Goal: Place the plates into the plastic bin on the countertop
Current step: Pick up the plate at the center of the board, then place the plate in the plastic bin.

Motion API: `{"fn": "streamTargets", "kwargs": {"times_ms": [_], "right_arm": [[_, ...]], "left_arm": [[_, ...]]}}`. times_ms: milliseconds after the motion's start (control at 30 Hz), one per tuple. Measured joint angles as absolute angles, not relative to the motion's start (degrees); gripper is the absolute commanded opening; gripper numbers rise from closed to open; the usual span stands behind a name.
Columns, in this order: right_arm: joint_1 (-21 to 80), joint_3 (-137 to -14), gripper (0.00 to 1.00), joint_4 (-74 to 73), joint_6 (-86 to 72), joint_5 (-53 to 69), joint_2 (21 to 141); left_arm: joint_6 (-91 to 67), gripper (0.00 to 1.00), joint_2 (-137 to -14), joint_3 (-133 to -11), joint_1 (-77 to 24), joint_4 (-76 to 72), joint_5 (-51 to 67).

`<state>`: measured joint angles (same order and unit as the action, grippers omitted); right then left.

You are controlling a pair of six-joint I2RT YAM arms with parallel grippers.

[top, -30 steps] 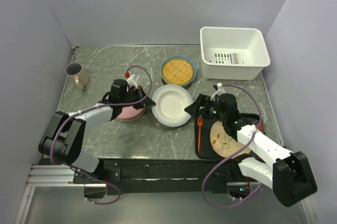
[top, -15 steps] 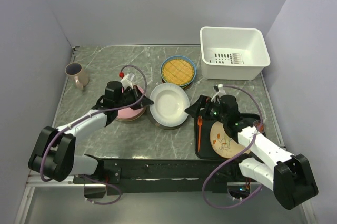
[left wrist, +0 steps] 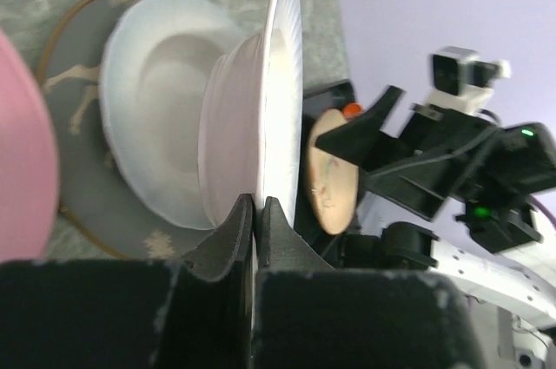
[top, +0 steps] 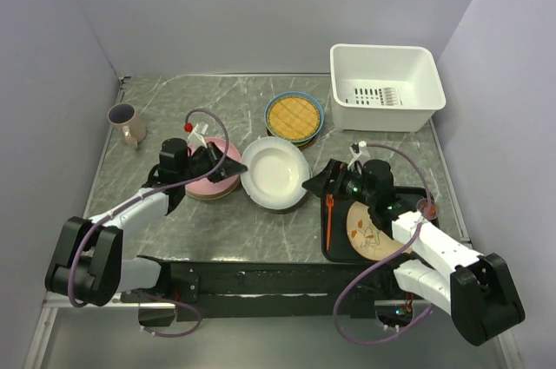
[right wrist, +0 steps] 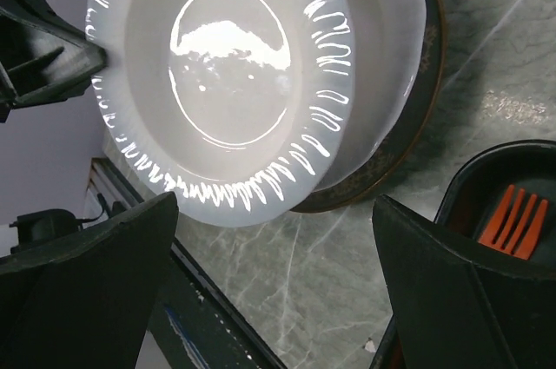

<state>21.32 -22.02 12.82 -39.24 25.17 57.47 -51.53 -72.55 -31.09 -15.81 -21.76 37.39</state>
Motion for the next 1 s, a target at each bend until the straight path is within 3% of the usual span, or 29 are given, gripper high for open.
{"fn": "streamTargets", "kwargs": {"times_ms": [500, 700, 900, 933, 1000], "right_arm": [[20.58, -18.24, 0.99, 22.7, -44.6, 31.4, 58.43], [20.58, -17.74, 0.91, 28.62, -47.57, 33.28, 59.13], [20.58, -17.41, 0.72, 33.15, -50.15, 34.87, 62.08], [20.58, -17.41, 0.57, 33.74, -50.43, 35.14, 62.57], [20.58, -17.28, 0.38, 34.81, -51.35, 35.55, 63.48]], "left_arm": [[-58.33, 0.01, -69.84, -30.15, -15.18, -32.73, 45.87], [-59.27, 0.01, -69.84, -28.91, -15.18, -34.46, 46.65], [-59.7, 0.01, -69.91, -28.29, -15.18, -35.31, 47.03], [-59.72, 0.01, -69.91, -28.29, -15.2, -35.48, 47.16], [-59.72, 0.01, -69.91, -28.29, -15.35, -35.86, 47.27]]}}
